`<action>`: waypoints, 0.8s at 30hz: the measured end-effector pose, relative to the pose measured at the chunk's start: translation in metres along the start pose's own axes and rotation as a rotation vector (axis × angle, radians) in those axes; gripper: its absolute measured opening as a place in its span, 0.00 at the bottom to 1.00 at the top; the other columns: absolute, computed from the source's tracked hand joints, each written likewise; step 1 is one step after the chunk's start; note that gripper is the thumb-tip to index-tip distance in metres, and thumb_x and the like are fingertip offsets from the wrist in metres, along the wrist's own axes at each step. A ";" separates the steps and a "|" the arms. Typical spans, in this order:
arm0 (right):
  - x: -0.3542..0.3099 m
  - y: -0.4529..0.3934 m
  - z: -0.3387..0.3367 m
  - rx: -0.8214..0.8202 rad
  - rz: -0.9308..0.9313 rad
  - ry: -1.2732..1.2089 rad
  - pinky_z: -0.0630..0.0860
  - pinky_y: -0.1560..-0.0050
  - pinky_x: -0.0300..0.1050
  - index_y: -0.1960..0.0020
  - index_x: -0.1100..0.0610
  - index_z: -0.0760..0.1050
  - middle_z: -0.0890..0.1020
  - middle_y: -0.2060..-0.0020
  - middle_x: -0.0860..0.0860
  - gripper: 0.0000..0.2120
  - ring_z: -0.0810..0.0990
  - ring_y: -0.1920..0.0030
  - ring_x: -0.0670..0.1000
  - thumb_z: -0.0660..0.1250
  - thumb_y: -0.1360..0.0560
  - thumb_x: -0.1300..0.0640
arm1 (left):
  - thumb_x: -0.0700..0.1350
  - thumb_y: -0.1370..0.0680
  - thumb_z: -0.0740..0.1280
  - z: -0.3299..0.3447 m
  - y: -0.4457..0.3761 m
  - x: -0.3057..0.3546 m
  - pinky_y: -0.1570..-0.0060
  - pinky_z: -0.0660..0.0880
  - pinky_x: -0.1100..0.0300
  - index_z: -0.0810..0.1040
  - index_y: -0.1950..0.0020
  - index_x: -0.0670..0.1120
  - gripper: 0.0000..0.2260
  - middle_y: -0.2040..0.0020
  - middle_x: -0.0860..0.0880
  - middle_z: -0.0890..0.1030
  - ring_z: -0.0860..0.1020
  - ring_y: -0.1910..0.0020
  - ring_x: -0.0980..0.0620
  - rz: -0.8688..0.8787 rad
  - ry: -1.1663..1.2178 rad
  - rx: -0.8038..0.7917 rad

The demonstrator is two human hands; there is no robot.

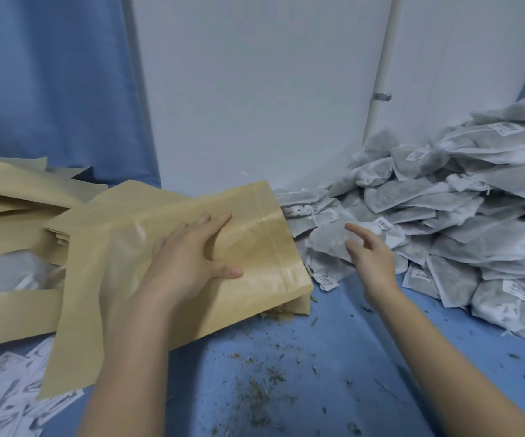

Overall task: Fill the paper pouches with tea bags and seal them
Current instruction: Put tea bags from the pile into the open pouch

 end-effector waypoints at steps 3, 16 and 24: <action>-0.025 0.016 -0.011 -0.153 -0.144 -0.123 0.68 0.63 0.35 0.47 0.44 0.79 0.67 0.71 0.44 0.16 0.66 0.70 0.42 0.63 0.24 0.63 | 0.51 0.34 0.77 0.000 0.001 0.002 0.27 0.53 0.48 0.60 0.28 0.64 0.40 0.23 0.56 0.57 0.54 0.24 0.51 0.005 0.008 -0.014; -0.094 0.070 0.112 -0.870 -0.350 0.340 0.70 0.59 0.29 0.63 0.53 0.71 0.75 0.64 0.45 0.11 0.73 0.63 0.43 0.64 0.27 0.67 | 0.50 0.37 0.78 0.008 0.004 0.025 0.26 0.51 0.52 0.65 0.32 0.68 0.38 0.26 0.62 0.60 0.54 0.25 0.58 0.141 0.100 -0.085; -0.069 -0.016 0.065 -0.148 -0.163 0.279 0.77 0.56 0.45 0.58 0.54 0.81 0.84 0.63 0.49 0.12 0.81 0.60 0.49 0.62 0.25 0.49 | 0.52 0.33 0.76 -0.005 0.000 0.005 0.27 0.50 0.48 0.59 0.28 0.65 0.39 0.23 0.55 0.56 0.52 0.24 0.51 0.037 -0.096 0.068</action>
Point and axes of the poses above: each hand's wrist, its own y-axis away from the middle knuckle, its own z-axis out of the palm, x = y × z, the point moved 10 cm from there along -y, towards the middle knuckle
